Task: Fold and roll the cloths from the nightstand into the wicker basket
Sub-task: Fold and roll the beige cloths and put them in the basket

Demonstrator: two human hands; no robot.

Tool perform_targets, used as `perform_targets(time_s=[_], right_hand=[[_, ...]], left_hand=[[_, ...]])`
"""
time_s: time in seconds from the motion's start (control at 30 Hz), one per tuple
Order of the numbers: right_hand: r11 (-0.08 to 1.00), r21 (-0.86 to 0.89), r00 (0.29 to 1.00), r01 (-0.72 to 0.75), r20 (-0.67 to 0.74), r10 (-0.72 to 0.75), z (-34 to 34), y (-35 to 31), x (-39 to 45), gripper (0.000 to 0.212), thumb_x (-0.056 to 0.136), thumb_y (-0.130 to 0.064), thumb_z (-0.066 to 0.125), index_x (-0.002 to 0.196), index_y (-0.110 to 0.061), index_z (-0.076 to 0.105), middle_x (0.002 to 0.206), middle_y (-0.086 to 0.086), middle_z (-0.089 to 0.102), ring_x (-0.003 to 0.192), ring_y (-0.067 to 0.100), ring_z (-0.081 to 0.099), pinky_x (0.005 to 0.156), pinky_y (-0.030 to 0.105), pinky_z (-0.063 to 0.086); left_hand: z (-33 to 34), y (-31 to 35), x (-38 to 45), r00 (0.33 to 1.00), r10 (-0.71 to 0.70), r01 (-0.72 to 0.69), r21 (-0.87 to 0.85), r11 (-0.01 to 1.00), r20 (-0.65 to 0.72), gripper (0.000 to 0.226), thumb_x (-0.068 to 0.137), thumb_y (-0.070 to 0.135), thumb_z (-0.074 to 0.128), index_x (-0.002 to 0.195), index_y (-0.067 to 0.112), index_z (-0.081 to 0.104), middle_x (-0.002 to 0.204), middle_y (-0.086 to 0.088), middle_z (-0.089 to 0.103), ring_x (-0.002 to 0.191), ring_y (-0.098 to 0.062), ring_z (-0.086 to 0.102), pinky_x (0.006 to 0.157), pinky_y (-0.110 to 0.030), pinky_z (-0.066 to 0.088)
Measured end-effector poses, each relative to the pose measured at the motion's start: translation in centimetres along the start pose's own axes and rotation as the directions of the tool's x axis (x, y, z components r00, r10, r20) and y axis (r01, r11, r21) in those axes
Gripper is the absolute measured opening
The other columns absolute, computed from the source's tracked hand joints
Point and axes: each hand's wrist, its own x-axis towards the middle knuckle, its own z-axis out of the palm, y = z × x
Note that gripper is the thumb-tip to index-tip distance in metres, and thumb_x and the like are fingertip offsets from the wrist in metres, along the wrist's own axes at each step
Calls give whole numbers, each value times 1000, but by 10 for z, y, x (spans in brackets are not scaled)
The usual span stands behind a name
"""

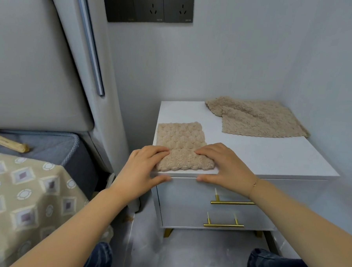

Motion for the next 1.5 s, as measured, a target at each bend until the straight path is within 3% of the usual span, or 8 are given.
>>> perform_targets(time_s=[0.27, 0.47, 0.63, 0.7, 1.03, 1.2, 1.37, 1.5], right_hand=[[996, 84, 997, 1, -79, 6, -2, -8, -10, 38, 73, -32, 82, 107, -21, 68, 101, -10, 64, 95, 12, 49, 82, 18, 38], [948, 280, 984, -153, -49, 173, -4, -19, -17, 32, 70, -53, 72, 89, -28, 64, 89, -10, 56, 88, 7, 48, 75, 14, 35], [914, 313, 951, -259, -86, 298, -3, -19, -13, 61, 69, -62, 63, 60, -4, 46, 70, 4, 45, 73, 16, 41, 70, 33, 35], [907, 311, 935, -285, -120, 335, -1, -22, -10, 58, 76, -56, 65, 54, -14, 31, 64, -2, 35, 66, 12, 34, 64, 31, 28], [896, 44, 839, -441, -335, 429, 14, -17, -1, 60, 78, -76, 44, 58, -19, 45, 70, -5, 46, 75, 18, 44, 69, 32, 27], [952, 197, 865, -232, -406, 295, 12, -9, 0, 43, 82, -46, 70, 110, -21, 50, 99, -7, 49, 91, 9, 46, 76, 25, 40], [998, 42, 931, 52, -363, -34, 9, -3, 1, 21, 94, -31, 60, 106, -16, 68, 106, -6, 60, 100, 9, 49, 88, 20, 39], [998, -33, 973, 59, -220, -65, 5, 3, -5, 46, 94, -48, 47, 121, -17, 65, 119, -6, 64, 109, 12, 52, 94, 30, 44]], left_hand=[[-15, 14, -6, 999, -48, 47, -148, 988, -2, 43, 84, 52, 59, 115, 23, 68, 112, 14, 65, 104, -4, 59, 94, -33, 49], [-27, 14, -6, 966, -194, 249, -399, 882, 173, 23, 82, 37, 72, 101, 24, 72, 101, 14, 65, 96, -1, 60, 89, -22, 48], [-23, 9, 1, 924, -310, 382, -503, 776, 224, 86, 67, 75, 62, 89, -9, 62, 87, -25, 59, 73, -35, 53, 71, -35, 47], [-21, 9, 5, 912, -354, 411, -491, 768, 209, 99, 61, 87, 53, 75, -11, 54, 70, -20, 47, 62, -26, 41, 62, -32, 37], [-1, 14, 24, 790, -604, 564, -506, 653, 101, 72, 75, 63, 67, 44, 17, 23, 42, -7, 33, 39, -10, 30, 46, -18, 28], [7, 7, 28, 813, -579, 477, -503, 720, -58, 47, 74, 54, 75, 75, 11, 55, 78, -14, 64, 62, -9, 55, 58, -14, 40], [-2, 14, 25, 923, -319, 203, -430, 880, -216, 20, 86, 31, 70, 104, 30, 62, 108, 13, 53, 95, 2, 53, 77, -8, 39], [-2, 6, 16, 979, -144, 84, -352, 932, -147, 23, 96, 34, 53, 113, 28, 67, 110, 14, 58, 106, -1, 53, 93, -16, 40]])
